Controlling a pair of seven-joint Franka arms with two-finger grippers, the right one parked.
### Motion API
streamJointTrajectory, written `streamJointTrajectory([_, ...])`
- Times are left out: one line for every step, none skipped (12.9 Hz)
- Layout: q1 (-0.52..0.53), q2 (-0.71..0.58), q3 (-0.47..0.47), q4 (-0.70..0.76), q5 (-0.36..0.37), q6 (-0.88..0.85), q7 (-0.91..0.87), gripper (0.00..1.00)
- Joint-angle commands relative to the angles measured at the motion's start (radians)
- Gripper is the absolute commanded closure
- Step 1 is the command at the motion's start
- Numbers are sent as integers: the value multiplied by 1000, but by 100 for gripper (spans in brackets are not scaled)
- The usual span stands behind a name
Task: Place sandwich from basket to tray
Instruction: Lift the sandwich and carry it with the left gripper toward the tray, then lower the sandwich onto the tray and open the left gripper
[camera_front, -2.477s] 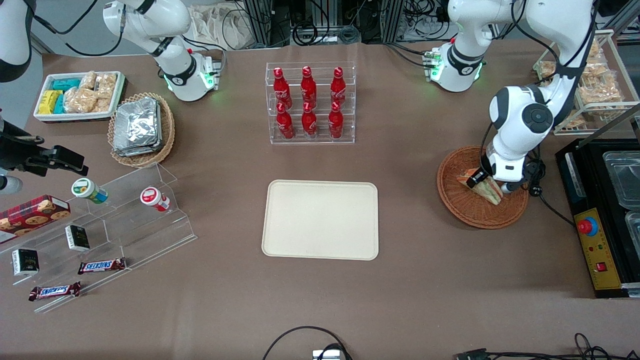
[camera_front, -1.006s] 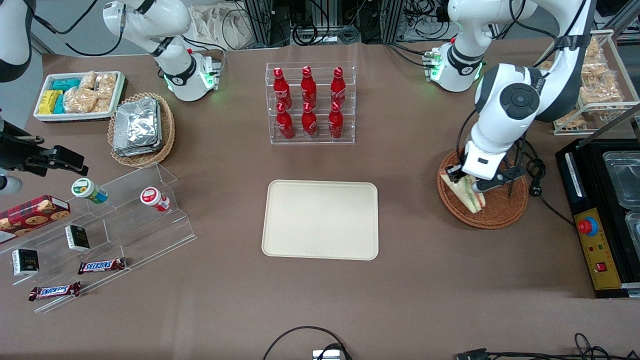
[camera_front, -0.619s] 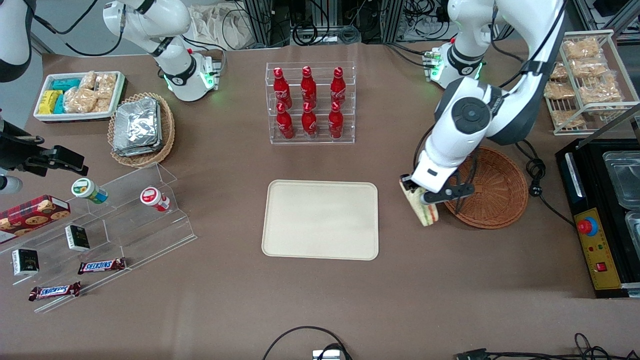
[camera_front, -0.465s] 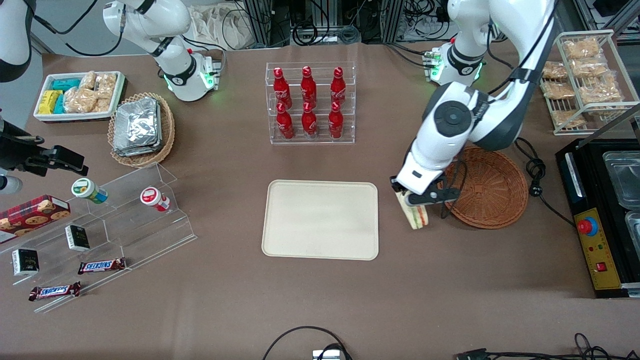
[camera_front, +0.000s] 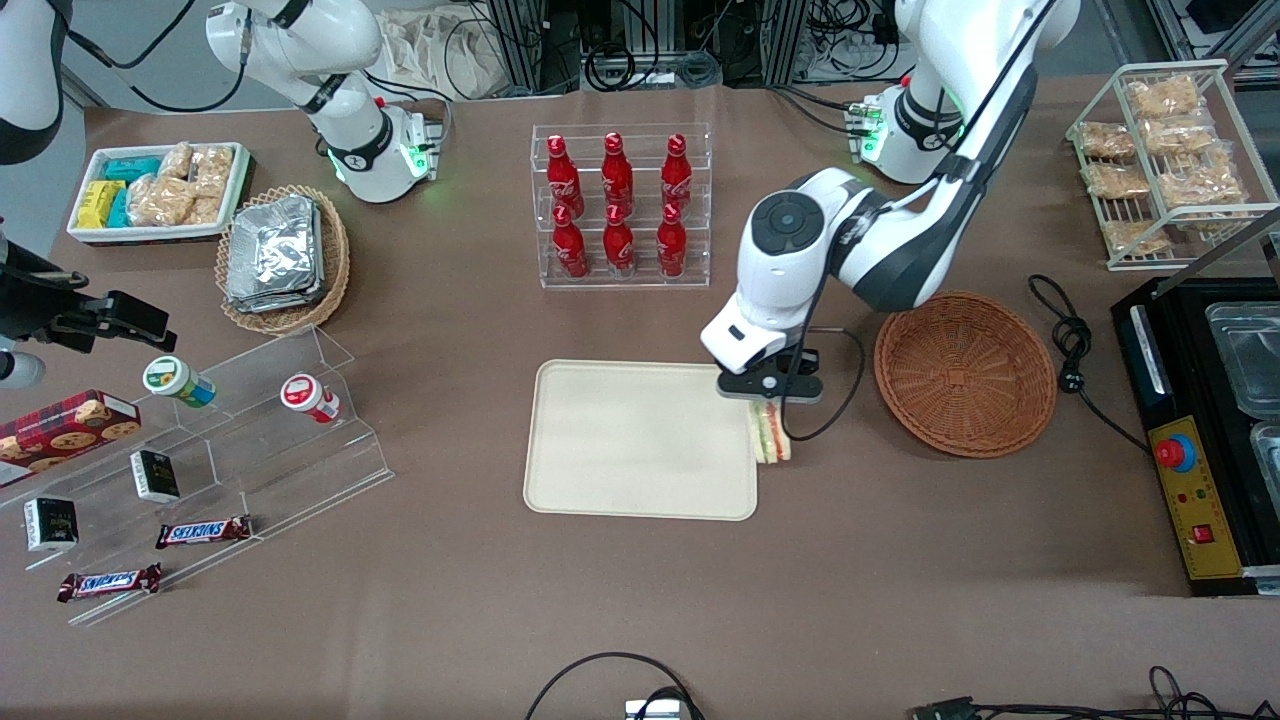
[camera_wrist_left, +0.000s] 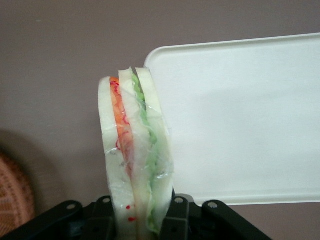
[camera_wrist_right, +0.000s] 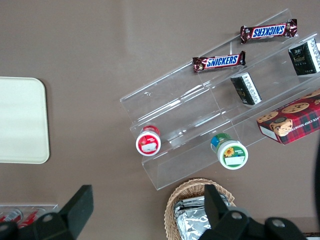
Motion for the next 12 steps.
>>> streamJointTrajectory([-32,75,4,86,26,11,-12,70])
streamJointTrajectory([-46,80,4,86,25,35,-12,70])
streamJointTrajectory([-60,94,4,87,25,46,-11,71])
streamJointTrajectory([-69,109,4,91,26,50,-8,71])
streamJointTrajectory([-75,126,4,94,26,66,-2,71])
streamJointTrajectory([-75,144,4,94,26,83,8,70])
streamJointTrajectory([-78,160,4,92,28,85,15,70])
streamJointTrajectory([-79,170,4,89,28,85,29,70])
streamJointTrajectory([-79,181,4,88,28,83,44,71])
streamJointTrajectory([-77,186,4,88,28,85,49,71])
streamJointTrajectory([-75,198,4,91,28,85,57,71])
streamJointTrajectory([-75,206,6,94,26,83,74,71])
